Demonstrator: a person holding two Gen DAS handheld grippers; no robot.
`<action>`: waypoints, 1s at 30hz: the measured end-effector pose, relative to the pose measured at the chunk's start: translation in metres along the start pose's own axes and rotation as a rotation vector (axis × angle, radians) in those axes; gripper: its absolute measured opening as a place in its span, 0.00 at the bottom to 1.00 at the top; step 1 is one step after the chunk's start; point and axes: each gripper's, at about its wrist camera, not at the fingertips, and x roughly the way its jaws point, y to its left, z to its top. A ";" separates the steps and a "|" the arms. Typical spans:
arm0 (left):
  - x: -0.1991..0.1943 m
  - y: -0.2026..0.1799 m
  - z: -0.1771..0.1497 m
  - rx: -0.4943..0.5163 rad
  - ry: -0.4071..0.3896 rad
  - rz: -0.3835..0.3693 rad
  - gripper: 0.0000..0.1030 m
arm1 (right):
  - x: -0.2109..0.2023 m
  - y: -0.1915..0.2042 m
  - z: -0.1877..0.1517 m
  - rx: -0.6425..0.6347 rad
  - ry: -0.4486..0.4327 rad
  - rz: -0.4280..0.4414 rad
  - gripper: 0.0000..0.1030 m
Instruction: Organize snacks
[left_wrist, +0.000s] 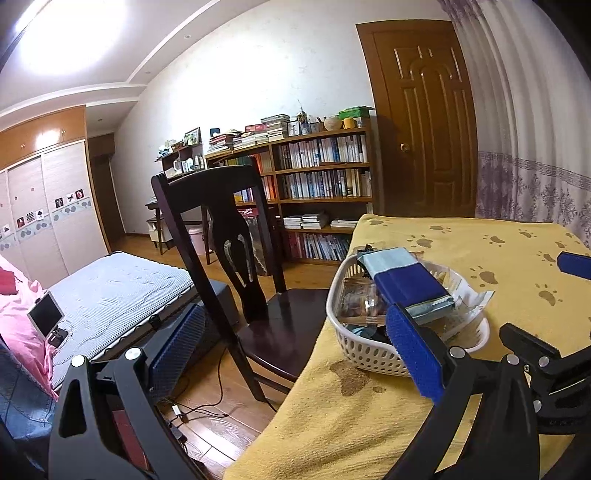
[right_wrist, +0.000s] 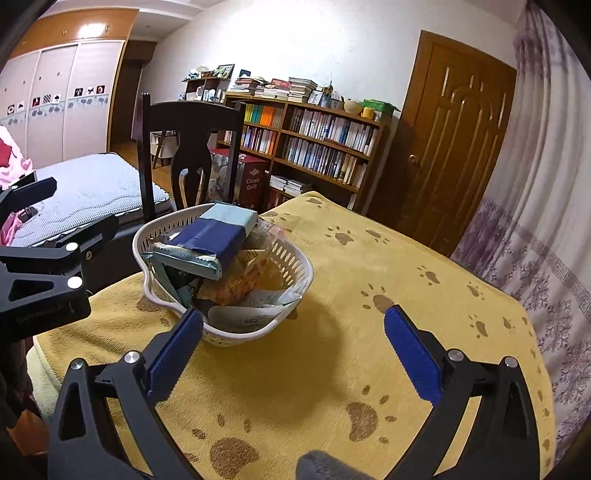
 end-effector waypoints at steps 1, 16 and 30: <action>0.001 0.001 0.000 -0.004 0.002 0.002 0.97 | 0.001 0.001 0.001 0.000 0.001 -0.003 0.95; 0.005 0.008 -0.001 -0.018 0.010 0.009 0.97 | 0.009 0.011 0.006 -0.026 0.012 0.016 0.95; 0.007 0.009 -0.002 -0.019 0.014 0.012 0.97 | 0.009 0.017 0.009 -0.044 0.009 0.024 0.95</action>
